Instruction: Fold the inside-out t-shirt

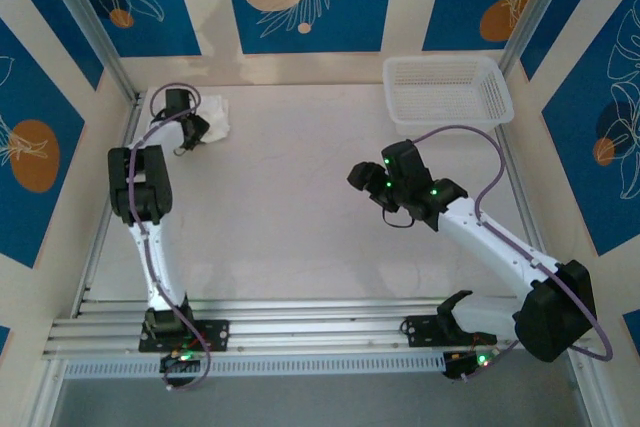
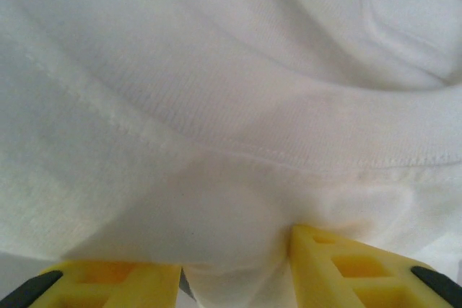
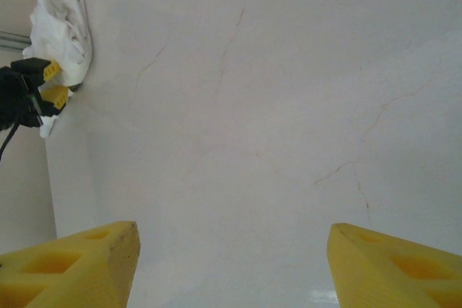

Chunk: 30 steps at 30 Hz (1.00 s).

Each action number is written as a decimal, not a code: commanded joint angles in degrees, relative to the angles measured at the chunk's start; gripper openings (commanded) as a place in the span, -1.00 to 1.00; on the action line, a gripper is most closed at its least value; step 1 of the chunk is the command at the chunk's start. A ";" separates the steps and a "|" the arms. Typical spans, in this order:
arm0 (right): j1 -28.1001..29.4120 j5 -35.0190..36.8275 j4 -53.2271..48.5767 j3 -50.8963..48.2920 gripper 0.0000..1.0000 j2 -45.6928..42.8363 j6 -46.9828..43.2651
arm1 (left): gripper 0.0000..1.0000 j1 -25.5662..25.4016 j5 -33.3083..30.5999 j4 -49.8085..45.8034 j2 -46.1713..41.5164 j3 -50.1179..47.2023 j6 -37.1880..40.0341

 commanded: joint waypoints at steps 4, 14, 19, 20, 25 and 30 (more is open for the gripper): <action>-1.06 -2.14 -1.24 2.97 0.41 0.90 -1.61 | -0.14 2.88 -1.04 -5.30 8.63 15.42 5.48; -2.03 1.38 -4.70 4.75 0.41 -0.53 -3.76 | 0.10 3.55 3.00 -7.18 9.88 25.72 6.66; -6.77 3.66 -6.09 2.86 0.47 -5.74 -7.84 | 0.26 3.28 5.63 5.17 -10.29 1.97 2.94; -8.21 3.99 -6.55 2.20 0.48 -7.21 -8.59 | 0.27 3.14 5.83 6.40 -14.79 -2.58 2.24; -15.36 4.63 -4.85 -3.80 0.55 -14.50 -13.48 | 0.31 0.14 5.65 6.66 -33.32 -20.29 3.22; -22.17 5.96 3.18 -11.92 0.72 -19.31 -22.47 | 0.32 -4.66 7.83 7.14 -49.94 -34.82 8.55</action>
